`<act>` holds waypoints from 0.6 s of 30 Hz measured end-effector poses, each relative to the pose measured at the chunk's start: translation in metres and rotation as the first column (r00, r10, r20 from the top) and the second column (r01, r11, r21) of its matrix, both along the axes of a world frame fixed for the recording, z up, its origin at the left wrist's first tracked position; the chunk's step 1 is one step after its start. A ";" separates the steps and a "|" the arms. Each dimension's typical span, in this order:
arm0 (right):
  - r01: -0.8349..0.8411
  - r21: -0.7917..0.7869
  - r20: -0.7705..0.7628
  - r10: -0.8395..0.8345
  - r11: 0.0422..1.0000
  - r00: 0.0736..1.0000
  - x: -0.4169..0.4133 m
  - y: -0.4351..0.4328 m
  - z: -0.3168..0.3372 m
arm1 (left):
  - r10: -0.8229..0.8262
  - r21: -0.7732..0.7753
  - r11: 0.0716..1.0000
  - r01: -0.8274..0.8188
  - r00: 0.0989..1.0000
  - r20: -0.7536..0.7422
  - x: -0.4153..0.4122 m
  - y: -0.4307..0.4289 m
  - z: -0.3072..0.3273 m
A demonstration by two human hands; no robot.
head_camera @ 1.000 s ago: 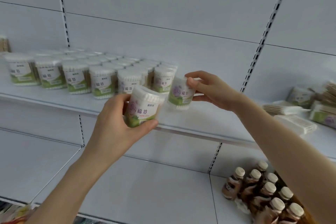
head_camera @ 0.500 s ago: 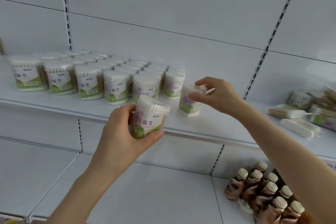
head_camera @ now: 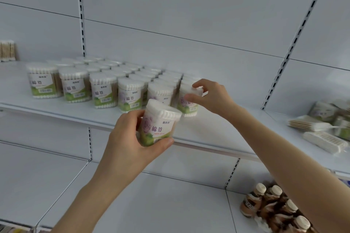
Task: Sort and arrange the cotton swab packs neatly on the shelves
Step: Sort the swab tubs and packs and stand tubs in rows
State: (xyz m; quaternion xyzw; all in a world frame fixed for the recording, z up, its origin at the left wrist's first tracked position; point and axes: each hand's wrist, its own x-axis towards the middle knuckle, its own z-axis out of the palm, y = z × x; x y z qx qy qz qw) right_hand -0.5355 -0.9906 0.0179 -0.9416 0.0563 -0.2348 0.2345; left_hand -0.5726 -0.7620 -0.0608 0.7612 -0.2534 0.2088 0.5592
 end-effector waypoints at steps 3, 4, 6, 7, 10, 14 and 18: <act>0.016 0.035 0.013 -0.016 0.999 1.000 -0.008 -0.003 0.008 | -0.022 0.002 1.000 0.022 1.000 -0.002 -0.002 -0.004 0.006; 0.010 0.076 0.068 -0.015 0.997 0.998 -0.014 -0.002 0.012 | -0.032 0.002 0.999 0.032 0.999 -0.005 -0.003 -0.006 0.008; -0.060 0.177 0.193 0.025 0.982 0.981 -0.030 0.002 0.022 | -0.032 0.007 0.999 0.032 0.999 0.003 -0.003 -0.014 0.013; -0.113 0.222 0.219 0.063 0.968 0.974 -0.041 0.006 0.027 | -0.025 0.009 1.000 0.025 1.000 0.008 -0.002 -0.018 0.016; -0.242 0.281 0.138 0.211 0.929 0.968 -0.071 0.022 0.038 | -0.031 -0.006 0.999 0.031 0.999 0.008 -0.002 -0.033 0.025; -0.291 0.219 0.011 0.296 0.931 0.955 -0.095 0.041 0.039 | -0.031 -0.014 0.999 0.031 1.000 -0.005 -0.005 -0.050 0.028; -0.243 0.216 0.014 0.246 0.946 0.969 -0.097 0.044 0.034 | -0.042 -0.014 0.999 0.043 0.999 0.018 -0.005 -0.057 0.025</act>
